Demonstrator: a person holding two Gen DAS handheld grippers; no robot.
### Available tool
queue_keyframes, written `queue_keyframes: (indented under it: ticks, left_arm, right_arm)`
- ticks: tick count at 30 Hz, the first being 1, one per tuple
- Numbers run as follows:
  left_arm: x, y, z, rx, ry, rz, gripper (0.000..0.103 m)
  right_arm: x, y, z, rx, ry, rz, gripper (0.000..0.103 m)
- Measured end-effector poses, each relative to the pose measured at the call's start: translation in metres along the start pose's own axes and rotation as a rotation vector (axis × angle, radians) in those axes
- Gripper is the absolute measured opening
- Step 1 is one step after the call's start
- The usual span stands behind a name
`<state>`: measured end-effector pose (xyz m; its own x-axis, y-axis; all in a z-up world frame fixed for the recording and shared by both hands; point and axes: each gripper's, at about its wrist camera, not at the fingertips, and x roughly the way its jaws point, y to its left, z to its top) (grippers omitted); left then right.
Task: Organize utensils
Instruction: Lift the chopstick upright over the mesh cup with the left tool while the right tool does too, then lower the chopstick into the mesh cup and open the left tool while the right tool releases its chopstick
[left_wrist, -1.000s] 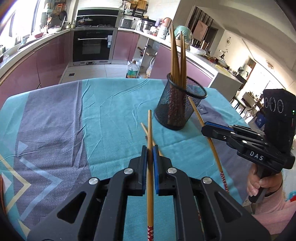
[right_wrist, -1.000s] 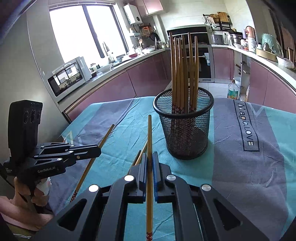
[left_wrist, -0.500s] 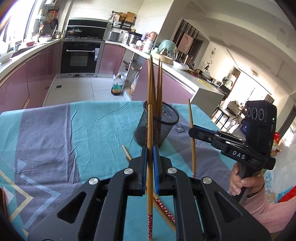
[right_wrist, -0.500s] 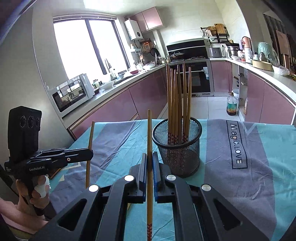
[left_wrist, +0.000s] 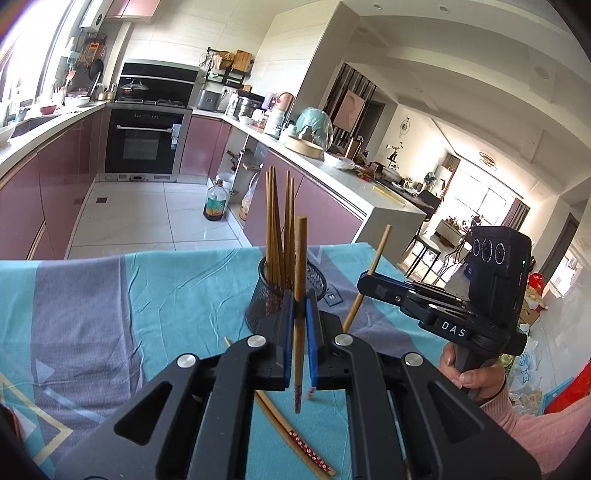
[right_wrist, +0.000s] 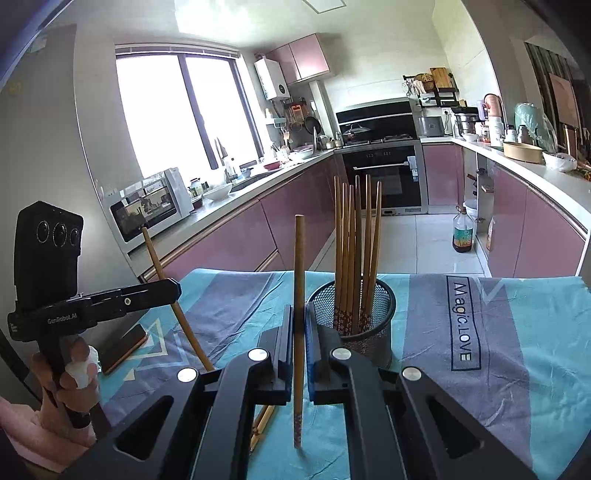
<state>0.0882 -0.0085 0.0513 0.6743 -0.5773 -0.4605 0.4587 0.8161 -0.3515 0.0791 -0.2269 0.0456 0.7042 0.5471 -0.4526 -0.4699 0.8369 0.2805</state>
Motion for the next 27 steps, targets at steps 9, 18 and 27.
queue_keyframes:
  ticks: [9, 18, 27]
  left_arm:
    - [0.009, -0.006, 0.037, 0.017, -0.048, -0.002, 0.007]
    - [0.007, -0.017, 0.074, 0.041, -0.108, -0.010, 0.007]
    - [0.015, -0.021, 0.101, 0.054, -0.146, 0.014, 0.007]
  right_arm:
    - [-0.011, -0.001, 0.033, -0.050, -0.071, -0.016, 0.005]
    - [-0.022, 0.000, 0.068, -0.107, -0.143, -0.035, 0.005]
    - [-0.022, -0.009, 0.086, -0.108, -0.186, -0.052, 0.005]
